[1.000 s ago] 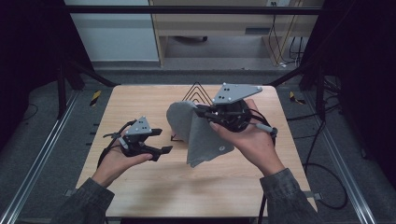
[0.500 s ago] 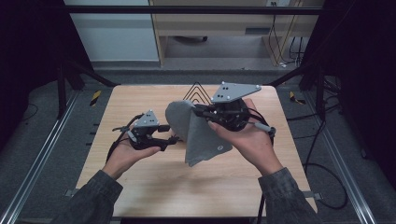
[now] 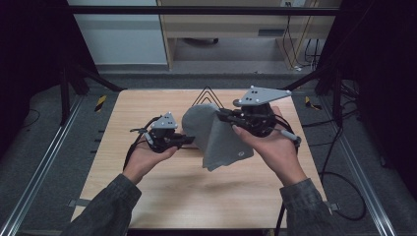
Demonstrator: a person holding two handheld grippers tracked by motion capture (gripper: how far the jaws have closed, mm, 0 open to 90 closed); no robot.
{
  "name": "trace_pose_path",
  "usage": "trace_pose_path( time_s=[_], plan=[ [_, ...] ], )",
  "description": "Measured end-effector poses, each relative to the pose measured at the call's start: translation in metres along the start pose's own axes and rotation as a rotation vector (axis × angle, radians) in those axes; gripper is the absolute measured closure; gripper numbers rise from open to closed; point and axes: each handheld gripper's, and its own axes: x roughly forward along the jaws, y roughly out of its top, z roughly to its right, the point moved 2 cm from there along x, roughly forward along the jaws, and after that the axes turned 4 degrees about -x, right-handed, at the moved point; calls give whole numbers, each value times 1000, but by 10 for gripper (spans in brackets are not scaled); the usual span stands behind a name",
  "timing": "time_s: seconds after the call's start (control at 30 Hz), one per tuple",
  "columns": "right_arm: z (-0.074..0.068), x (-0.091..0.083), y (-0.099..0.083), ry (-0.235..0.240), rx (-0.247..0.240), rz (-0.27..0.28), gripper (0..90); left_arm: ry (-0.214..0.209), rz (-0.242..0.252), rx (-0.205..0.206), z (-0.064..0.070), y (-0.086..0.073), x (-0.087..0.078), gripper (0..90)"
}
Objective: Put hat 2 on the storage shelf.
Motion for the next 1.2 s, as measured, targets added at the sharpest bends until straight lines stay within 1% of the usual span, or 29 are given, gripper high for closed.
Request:
trace_pose_path(
  time_s=[0.13, 0.23, 0.3, 0.37, 0.43, 0.47, 0.53, 0.6, 0.7, 0.77, 0.83, 0.97, 1.07, 1.13, 1.2],
  plan=[
    [9, -9, -4, -33, 20, 1, 865, 23, -23, 32, 2, 14, -22, 874],
    [17, -11, -4, -46, 36, 6, 865, 46, -53, 57, 1, 26, -37, 874],
    [22, -11, -3, -55, 47, 8, 864, 60, -70, 82, 1, 32, -43, 875],
    [26, -10, -1, -54, 62, 20, 865, 76, -80, 95, 0, 38, -49, 874],
    [30, -9, 2, -51, 79, 41, 865, 83, -75, 91, -2, 44, -54, 874],
    [32, -8, 4, -51, 84, 48, 865, 93, -72, 94, -4, 49, -57, 874],
    [37, -6, 9, -53, 86, 58, 865, 109, -67, 94, -6, 55, -61, 874],
    [41, -4, 13, -55, 94, 71, 865, 116, -57, 96, -8, 61, -64, 874],
    [49, -4, 19, -57, 107, 95, 865, 120, -36, 90, -11, 71, -68, 875],
    [53, -3, 22, -59, 119, 102, 865, 120, -25, 81, -14, 78, -71, 875],
    [58, -2, 25, -57, 130, 114, 865, 125, -22, 80, -16, 84, -71, 875],
    [67, -1, 30, -68, 149, 134, 865, 134, -2, 75, -20, 95, -73, 876],
    [74, 0, 34, -81, 144, 120, 865, 142, 6, 74, -22, 102, -73, 876],
    [79, 1, 39, -97, 131, 110, 864, 151, 8, 75, -24, 107, -72, 876],
    [83, 1, 44, -107, 129, 113, 865, 162, 8, 81, -25, 112, -71, 876]
  ],
)
